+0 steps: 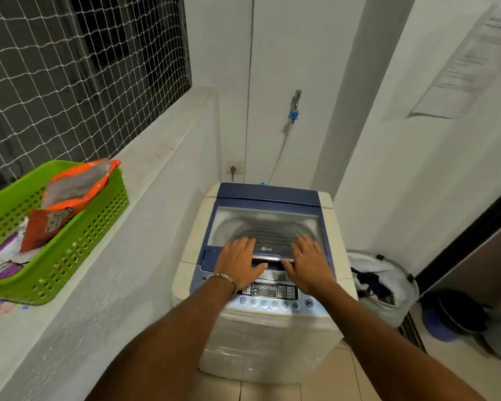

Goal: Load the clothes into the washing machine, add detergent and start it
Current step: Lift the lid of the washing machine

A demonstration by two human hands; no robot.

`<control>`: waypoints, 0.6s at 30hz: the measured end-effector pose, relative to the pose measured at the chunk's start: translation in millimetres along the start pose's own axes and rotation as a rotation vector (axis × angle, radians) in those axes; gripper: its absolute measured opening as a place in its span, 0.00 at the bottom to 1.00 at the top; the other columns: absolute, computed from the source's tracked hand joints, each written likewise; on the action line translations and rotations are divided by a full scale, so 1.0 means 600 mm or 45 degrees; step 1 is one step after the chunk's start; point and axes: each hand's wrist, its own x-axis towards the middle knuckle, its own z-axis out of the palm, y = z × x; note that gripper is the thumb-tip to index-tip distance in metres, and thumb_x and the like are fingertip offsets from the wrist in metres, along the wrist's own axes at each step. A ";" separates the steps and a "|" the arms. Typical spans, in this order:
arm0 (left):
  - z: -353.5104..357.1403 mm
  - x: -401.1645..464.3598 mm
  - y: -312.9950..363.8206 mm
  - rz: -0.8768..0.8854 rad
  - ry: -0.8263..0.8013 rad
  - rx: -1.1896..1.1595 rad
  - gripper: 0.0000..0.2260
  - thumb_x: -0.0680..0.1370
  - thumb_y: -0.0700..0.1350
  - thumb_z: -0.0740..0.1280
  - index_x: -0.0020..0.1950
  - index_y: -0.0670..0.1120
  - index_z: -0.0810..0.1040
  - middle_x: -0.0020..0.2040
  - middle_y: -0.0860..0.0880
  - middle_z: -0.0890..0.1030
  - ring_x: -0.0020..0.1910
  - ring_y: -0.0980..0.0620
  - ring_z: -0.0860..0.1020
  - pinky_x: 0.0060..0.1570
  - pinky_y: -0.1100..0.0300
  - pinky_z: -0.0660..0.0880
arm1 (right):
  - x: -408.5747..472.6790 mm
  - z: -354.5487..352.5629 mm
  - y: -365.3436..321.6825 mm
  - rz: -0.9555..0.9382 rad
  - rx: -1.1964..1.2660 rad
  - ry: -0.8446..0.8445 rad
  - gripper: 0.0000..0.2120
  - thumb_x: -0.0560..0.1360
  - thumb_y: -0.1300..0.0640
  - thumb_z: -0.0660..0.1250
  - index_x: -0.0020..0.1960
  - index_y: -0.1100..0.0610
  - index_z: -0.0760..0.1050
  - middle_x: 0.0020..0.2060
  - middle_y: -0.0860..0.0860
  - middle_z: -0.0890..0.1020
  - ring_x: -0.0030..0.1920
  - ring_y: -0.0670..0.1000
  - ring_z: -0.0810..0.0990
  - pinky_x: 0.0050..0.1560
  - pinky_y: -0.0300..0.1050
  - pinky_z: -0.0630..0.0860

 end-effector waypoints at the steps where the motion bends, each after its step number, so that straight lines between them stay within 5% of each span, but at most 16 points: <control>1: 0.006 0.006 0.001 -0.008 -0.064 0.015 0.30 0.75 0.63 0.59 0.70 0.45 0.67 0.67 0.45 0.71 0.65 0.46 0.70 0.65 0.51 0.68 | 0.007 0.007 0.002 -0.032 -0.002 -0.027 0.29 0.82 0.42 0.52 0.75 0.59 0.62 0.75 0.58 0.64 0.76 0.57 0.59 0.76 0.53 0.56; 5: 0.021 0.022 0.013 -0.029 -0.322 0.000 0.23 0.76 0.57 0.61 0.65 0.44 0.72 0.64 0.43 0.73 0.62 0.43 0.73 0.61 0.49 0.70 | 0.031 0.032 0.011 -0.140 0.008 -0.215 0.21 0.80 0.45 0.56 0.64 0.58 0.73 0.62 0.56 0.75 0.62 0.55 0.73 0.62 0.50 0.71; 12: 0.048 0.019 0.025 -0.136 -0.563 -0.077 0.17 0.74 0.55 0.65 0.56 0.45 0.74 0.57 0.44 0.76 0.54 0.43 0.76 0.55 0.49 0.75 | 0.048 0.070 0.012 -0.272 -0.006 -0.384 0.17 0.78 0.47 0.59 0.59 0.57 0.74 0.60 0.57 0.77 0.59 0.59 0.76 0.59 0.51 0.71; 18: 0.066 0.036 0.021 -0.162 -0.621 -0.068 0.17 0.75 0.53 0.65 0.59 0.45 0.72 0.59 0.44 0.75 0.58 0.43 0.74 0.57 0.49 0.74 | 0.054 0.085 0.019 -0.227 0.041 -0.491 0.17 0.77 0.45 0.60 0.60 0.56 0.72 0.58 0.56 0.78 0.58 0.57 0.76 0.63 0.53 0.66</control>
